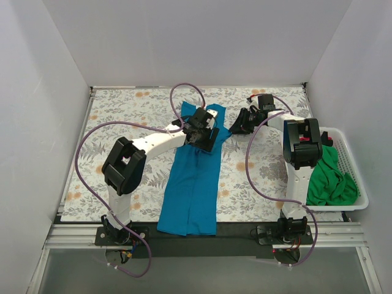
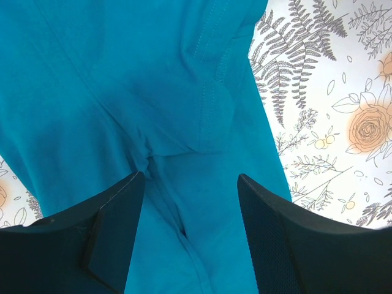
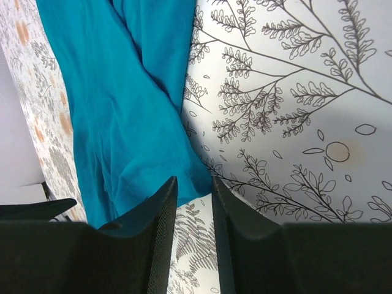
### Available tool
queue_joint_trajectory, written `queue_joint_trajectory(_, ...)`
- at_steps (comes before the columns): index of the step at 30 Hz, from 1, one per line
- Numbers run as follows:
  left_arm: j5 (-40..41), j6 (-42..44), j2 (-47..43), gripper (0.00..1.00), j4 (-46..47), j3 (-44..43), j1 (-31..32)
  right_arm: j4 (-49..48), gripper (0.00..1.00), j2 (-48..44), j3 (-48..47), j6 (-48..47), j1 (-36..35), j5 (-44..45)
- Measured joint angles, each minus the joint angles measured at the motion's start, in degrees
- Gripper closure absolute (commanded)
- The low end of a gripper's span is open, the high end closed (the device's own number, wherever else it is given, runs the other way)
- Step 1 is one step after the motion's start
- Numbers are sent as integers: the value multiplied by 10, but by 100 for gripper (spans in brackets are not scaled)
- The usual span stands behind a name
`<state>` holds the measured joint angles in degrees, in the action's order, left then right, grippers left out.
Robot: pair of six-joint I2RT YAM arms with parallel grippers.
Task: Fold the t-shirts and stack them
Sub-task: Fold the tshirt
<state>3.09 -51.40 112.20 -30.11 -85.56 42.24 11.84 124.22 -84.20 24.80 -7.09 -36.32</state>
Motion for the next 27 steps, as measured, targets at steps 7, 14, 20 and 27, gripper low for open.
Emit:
queue_joint_trajectory(7,8,0,0,39,2,15,5,0,69,2,0,-12,0,-2)
queue_joint_trajectory(14,10,0,0,39,2,20,8,0,92,12,0,-20,0,2)
queue_joint_trajectory(20,18,4,0,44,2,26,12,5,99,15,-4,-31,1,4)
queue_joint_trajectory(27,60,29,5,47,20,27,30,22,99,30,-37,-51,5,11)
